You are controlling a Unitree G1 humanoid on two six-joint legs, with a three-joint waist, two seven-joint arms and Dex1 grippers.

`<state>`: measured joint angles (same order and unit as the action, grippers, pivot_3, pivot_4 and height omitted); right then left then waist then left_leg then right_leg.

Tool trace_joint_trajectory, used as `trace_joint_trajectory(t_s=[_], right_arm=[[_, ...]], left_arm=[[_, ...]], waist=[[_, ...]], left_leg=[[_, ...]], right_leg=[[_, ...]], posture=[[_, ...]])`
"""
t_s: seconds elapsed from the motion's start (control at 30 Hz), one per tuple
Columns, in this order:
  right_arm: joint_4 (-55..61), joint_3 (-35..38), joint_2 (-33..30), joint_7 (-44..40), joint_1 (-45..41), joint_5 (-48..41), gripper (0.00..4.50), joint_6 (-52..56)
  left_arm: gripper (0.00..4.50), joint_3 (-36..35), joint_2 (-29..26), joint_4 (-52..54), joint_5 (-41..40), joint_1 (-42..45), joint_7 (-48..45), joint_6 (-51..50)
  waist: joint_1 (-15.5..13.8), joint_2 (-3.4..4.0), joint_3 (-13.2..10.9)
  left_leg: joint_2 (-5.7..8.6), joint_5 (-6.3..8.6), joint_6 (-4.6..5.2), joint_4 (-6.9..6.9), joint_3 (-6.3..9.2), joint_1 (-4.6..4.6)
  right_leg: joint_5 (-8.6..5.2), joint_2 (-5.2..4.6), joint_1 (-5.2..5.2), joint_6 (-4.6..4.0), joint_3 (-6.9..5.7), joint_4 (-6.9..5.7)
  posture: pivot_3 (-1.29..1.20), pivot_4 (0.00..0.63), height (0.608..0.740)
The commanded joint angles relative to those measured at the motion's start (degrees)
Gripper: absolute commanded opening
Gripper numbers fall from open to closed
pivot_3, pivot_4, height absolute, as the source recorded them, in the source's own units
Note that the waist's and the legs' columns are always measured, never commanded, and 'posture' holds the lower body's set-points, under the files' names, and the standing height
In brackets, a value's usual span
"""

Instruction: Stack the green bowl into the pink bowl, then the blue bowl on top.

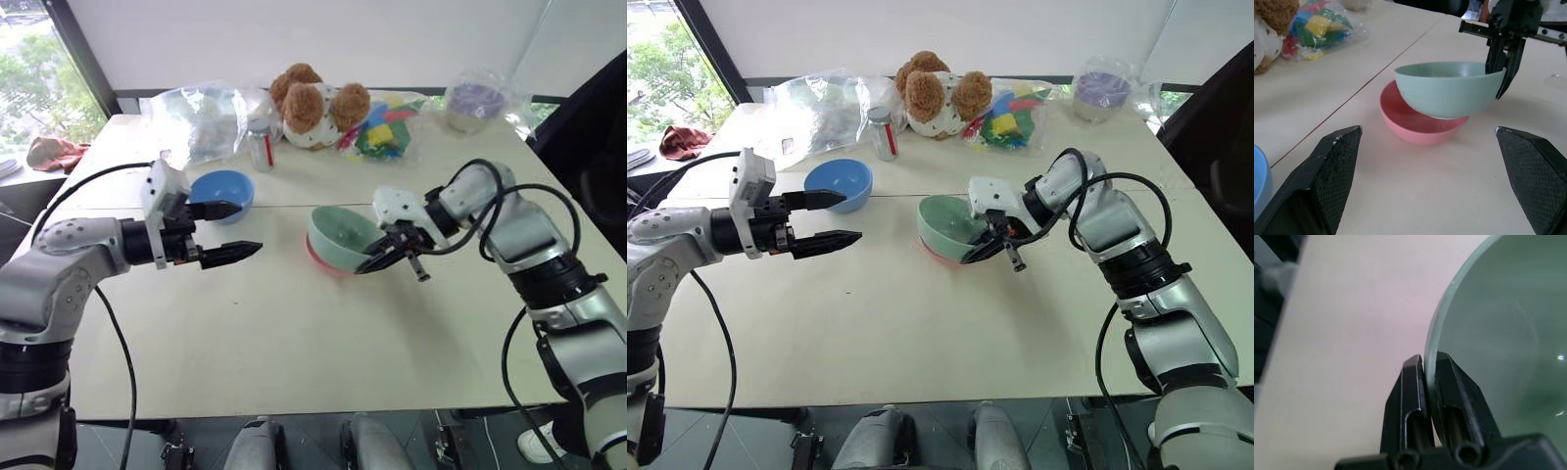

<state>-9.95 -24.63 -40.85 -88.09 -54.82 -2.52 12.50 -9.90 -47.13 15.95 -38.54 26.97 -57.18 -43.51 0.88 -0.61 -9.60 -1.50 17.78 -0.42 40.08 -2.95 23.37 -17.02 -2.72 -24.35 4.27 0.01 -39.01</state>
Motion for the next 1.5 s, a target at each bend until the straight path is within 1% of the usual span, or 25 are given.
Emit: trace_joint_trajectory(t_s=[0.03,0.23,0.27,0.3,0.33,0.43,0.53,0.57,0.67,0.73,0.77,0.83,0.87,1.0,1.13,1.2,1.27,1.4,1.5], right_arm=[[-1.1,0.0,0.7,1.6,-3.0,3.4,0.05,-5.0],[-1.9,-0.3,2.1,0.5,-3.4,4.1,0.05,-6.1],[-2.3,-0.6,2.2,0.4,-3.7,4.6,0.36,-6.8],[-2.6,-0.7,2.3,0.3,-3.9,4.9,0.76,-7.1],[-3.0,-0.8,2.5,0.0,-4.1,5.1,1.05,-7.3],[-3.7,-0.9,2.8,-0.6,-4.9,5.4,2.51,-7.8],[-2.9,1.0,2.6,-1.4,-6.2,3.9,4.13,-6.1],[-2.2,2.4,2.3,-1.6,-6.7,2.5,4.44,-4.1],[1.0,8.0,1.5,-1.1,-7.3,-3.7,4.44,5.0],[4.9,12.9,0.5,0.3,-6.3,-9.3,4.44,14.2],[7.5,15.8,-0.1,1.2,-5.7,-13.1,4.44,20.9],[14.0,23.3,-1.2,4.1,-3.2,-22.8,4.44,36.0],[17.2,26.2,-1.6,5.7,-1.7,-26.6,4.44,41.2],[26.2,34.6,-0.6,14.3,3.0,-36.9,4.44,53.7],[31.0,39.2,1.4,22.0,4.7,-44.2,4.44,59.7],[32.7,40.1,1.4,24.6,5.6,-46.6,4.44,60.5],[33.9,40.7,1.4,27.1,6.5,-48.2,4.44,60.7],[35.0,41.7,0.6,31.1,7.7,-51.5,4.44,60.5],[35.5,42.0,-0.2,33.5,8.5,-53.4,4.44,60.1]], left_arm=[[4.50,-2.0,-0.7,2.8,-1.9,-0.8,0.8,-0.4],[4.50,-2.3,-0.9,3.5,-2.5,-1.8,1.7,-0.4],[4.50,-2.3,-0.9,3.6,-2.5,-1.8,1.8,-0.4],[4.50,-2.2,-0.9,3.6,-2.6,-1.8,1.9,-0.4],[4.50,-2.2,-0.9,3.6,-2.6,-1.8,2.0,-0.4],[4.50,-2.2,-1.0,3.4,-2.6,-1.8,2.1,-0.3],[4.50,-2.8,-0.7,3.0,-2.9,-1.7,2.6,-0.5],[4.50,-3.1,-0.7,2.8,-3.1,-1.7,2.8,-0.7],[4.50,-3.3,-1.3,2.2,-1.7,-2.1,3.4,0.4],[4.50,-3.0,-2.2,0.9,1.4,-2.0,4.0,3.0],[4.50,-2.5,-2.9,-0.2,3.8,-1.7,4.6,4.7],[4.50,0.3,-5.0,-4.5,11.9,-0.3,6.9,10.6],[4.50,2.0,-5.8,-7.1,15.9,0.7,8.1,13.6],[4.50,8.5,-6.5,-18.7,26.8,6.4,8.8,24.1],[4.50,16.1,-4.2,-31.9,35.0,14.4,5.8,34.5],[4.50,18.9,-1.4,-38.9,37.0,18.5,3.3,38.0],[4.50,22.0,1.1,-47.8,40.6,22.6,2.1,43.1],[4.50,27.2,5.8,-66.4,48.6,30.4,4.9,52.4],[4.50,28.7,9.1,-76.3,52.2,34.8,8.3,55.8]], waist=[[0.0,0.00,0.0],[0.0,0.00,0.0],[0.0,0.00,0.0],[0.0,0.00,0.0],[0.0,0.00,0.0],[0.0,0.00,0.0],[0.0,0.00,0.0],[0.0,0.00,0.0],[0.0,0.00,0.0],[-0.1,0.00,0.0],[-0.1,0.00,0.0],[-0.3,0.00,0.0],[-0.4,0.00,0.0],[-0.3,-0.01,0.0],[-0.3,-0.01,0.0],[-0.3,-0.01,0.0],[-0.4,-0.02,0.0],[-0.2,-0.04,0.0],[-0.2,-0.05,0.0]], left_leg=[[0.00,0.00,-0.01,-0.01,-0.01,0.00],[-0.04,-0.02,-0.04,-0.04,-0.01,0.01],[-0.03,-0.02,-0.04,-0.03,-0.02,0.01],[-0.03,-0.02,-0.04,-0.02,-0.02,0.01],[-0.02,-0.02,-0.04,-0.02,-0.03,0.01],[-0.02,-0.02,-0.03,-0.02,-0.03,0.01],[-0.03,-0.02,-0.03,-0.03,-0.03,0.01],[-0.03,-0.02,-0.03,-0.03,-0.03,0.01],[-0.03,-0.02,-0.03,-0.03,-0.02,0.01],[-0.03,-0.02,-0.03,-0.03,-0.01,0.01],[-0.03,-0.02,-0.03,-0.04,0.00,0.02],[-0.03,-0.01,-0.02,-0.06,0.01,0.02],[-0.02,-0.01,-0.02,-0.08,0.03,0.02],[0.01,0.02,0.03,-0.08,0.00,0.01],[0.02,0.02,0.05,-0.07,-0.06,0.01],[0.01,0.02,0.05,-0.07,-0.06,0.01],[0.01,0.03,0.06,-0.07,-0.06,0.03],[0.04,0.05,0.11,-0.06,-0.11,0.07],[0.02,0.07,0.14,-0.06,-0.14,0.09]], right_leg=[[0.00,0.01,-0.02,0.00,0.01,0.00],[0.00,0.03,-0.06,0.00,0.01,0.00],[0.00,0.03,-0.06,0.00,0.01,0.00],[0.00,0.02,-0.05,0.00,0.02,0.00],[0.00,0.02,-0.05,0.00,0.02,0.00],[0.00,0.02,-0.05,0.00,0.02,0.00],[0.00,0.02,-0.05,0.00,0.01,0.00],[0.00,0.02,-0.05,0.00,0.01,0.00],[0.00,0.02,-0.05,0.00,0.01,0.00],[0.00,0.01,-0.05,0.00,0.01,0.00],[0.00,0.00,-0.05,0.00,0.01,0.00],[0.00,-0.02,-0.05,0.00,0.00,0.01],[0.00,-0.04,-0.05,-0.01,-0.02,0.01],[0.00,-0.08,0.03,-0.01,-0.03,0.07],[0.00,-0.05,0.01,-0.01,-0.02,0.03],[0.00,0.01,-0.01,-0.01,-0.04,0.03],[0.00,0.05,-0.01,-0.01,-0.08,0.04],[0.00,0.12,-0.05,0.00,-0.09,0.06],[0.00,0.11,-0.10,0.01,-0.08,0.06]], posture=[[0.00,0.150,0.740],[0.00,0.150,0.740],[0.00,0.150,0.740],[0.00,0.150,0.740],[0.00,0.150,0.740],[0.00,0.150,0.740],[0.00,0.150,0.740],[0.00,0.150,0.740],[0.00,0.150,0.740],[0.00,0.150,0.740],[0.00,0.150,0.740],[0.00,0.150,0.740],[0.00,0.150,0.740],[0.00,0.150,0.740],[0.00,0.150,0.740],[0.00,0.150,0.740],[0.00,0.150,0.740],[0.00,0.150,0.740],[0.00,0.150,0.740]])
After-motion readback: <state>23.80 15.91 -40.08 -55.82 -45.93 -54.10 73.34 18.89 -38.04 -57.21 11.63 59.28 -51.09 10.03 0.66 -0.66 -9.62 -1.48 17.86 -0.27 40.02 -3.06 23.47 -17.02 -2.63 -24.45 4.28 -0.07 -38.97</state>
